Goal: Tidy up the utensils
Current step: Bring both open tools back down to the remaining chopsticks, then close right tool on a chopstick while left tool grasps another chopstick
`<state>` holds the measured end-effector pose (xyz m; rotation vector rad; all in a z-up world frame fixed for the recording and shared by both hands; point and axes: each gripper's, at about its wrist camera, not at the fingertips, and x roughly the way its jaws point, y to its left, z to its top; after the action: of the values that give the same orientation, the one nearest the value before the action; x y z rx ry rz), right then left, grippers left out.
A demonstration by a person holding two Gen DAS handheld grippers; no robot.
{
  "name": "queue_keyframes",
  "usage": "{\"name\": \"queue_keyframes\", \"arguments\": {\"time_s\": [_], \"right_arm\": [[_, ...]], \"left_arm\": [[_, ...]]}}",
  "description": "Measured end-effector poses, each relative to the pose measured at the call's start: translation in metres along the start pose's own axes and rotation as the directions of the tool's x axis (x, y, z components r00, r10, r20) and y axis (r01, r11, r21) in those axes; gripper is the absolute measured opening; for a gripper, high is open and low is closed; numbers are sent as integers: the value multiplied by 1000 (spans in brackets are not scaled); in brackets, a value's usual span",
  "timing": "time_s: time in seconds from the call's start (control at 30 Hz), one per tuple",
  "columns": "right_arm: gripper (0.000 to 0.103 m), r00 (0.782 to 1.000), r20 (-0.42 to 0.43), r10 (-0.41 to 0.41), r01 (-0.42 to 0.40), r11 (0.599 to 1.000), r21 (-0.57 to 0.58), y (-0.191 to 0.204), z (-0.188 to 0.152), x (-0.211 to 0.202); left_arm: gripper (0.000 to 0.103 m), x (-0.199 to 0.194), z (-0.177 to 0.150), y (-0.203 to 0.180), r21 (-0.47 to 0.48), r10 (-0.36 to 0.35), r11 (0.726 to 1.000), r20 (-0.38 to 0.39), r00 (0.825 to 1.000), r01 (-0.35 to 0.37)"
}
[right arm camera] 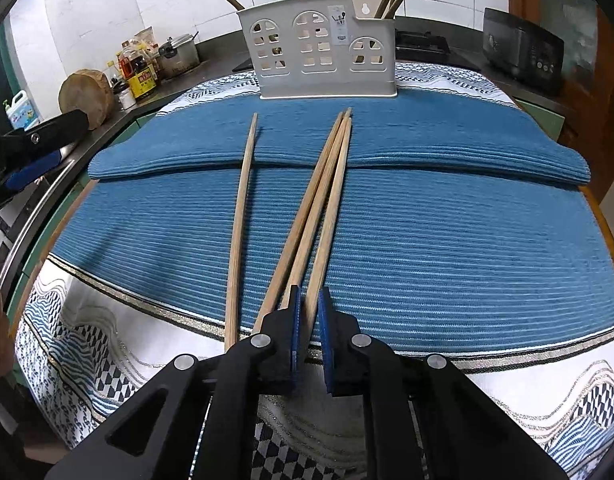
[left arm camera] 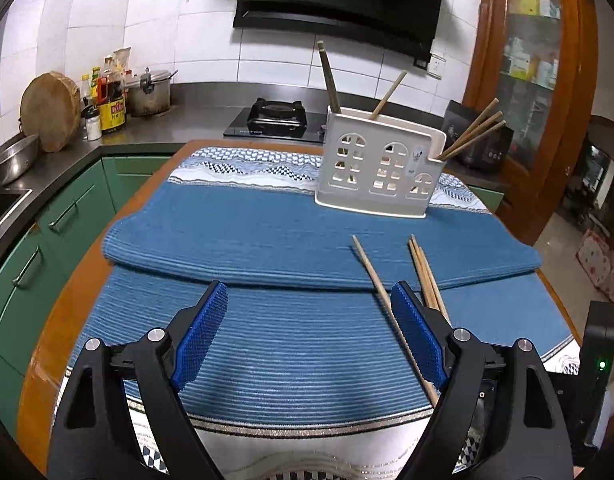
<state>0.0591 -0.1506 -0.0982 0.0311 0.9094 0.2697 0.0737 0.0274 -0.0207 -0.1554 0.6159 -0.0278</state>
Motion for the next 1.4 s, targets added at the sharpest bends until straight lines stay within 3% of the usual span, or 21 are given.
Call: {"name": "queue_keyframes", "arguments": {"time_s": [0.13, 0.5, 0.9, 1.1, 1.27, 1.3, 1.4], "right_arm": [[9, 1000, 9, -8, 8, 1000, -3, 1, -1, 1], [7, 998, 41, -43, 41, 999, 29, -24, -4, -11], [7, 999, 45, -28, 26, 999, 30, -41, -13, -17], [7, 999, 47, -5, 4, 999, 40, -45, -14, -17], [7, 999, 43, 6, -8, 999, 42, -46, -13, -17], [7, 999, 42, 8, -10, 999, 43, -47, -13, -17], [7, 999, 41, 12, -14, 999, 47, -47, -13, -16]], "left_arm": [[83, 5, -6, 4, -9, 2, 1000, -21, 1000, -2], [81, 21, -40, -37, 9, -47, 999, -122, 991, 49], [40, 56, -65, -71, -63, -153, 988, -266, 952, 142], [27, 63, -67, -81, -50, -151, 989, -288, 946, 143], [23, 66, -66, -90, -40, -135, 991, -291, 947, 129], [17, 67, -66, -90, -42, -135, 991, -294, 946, 128], [16, 71, -66, -94, -39, -124, 992, -309, 943, 117]]}}
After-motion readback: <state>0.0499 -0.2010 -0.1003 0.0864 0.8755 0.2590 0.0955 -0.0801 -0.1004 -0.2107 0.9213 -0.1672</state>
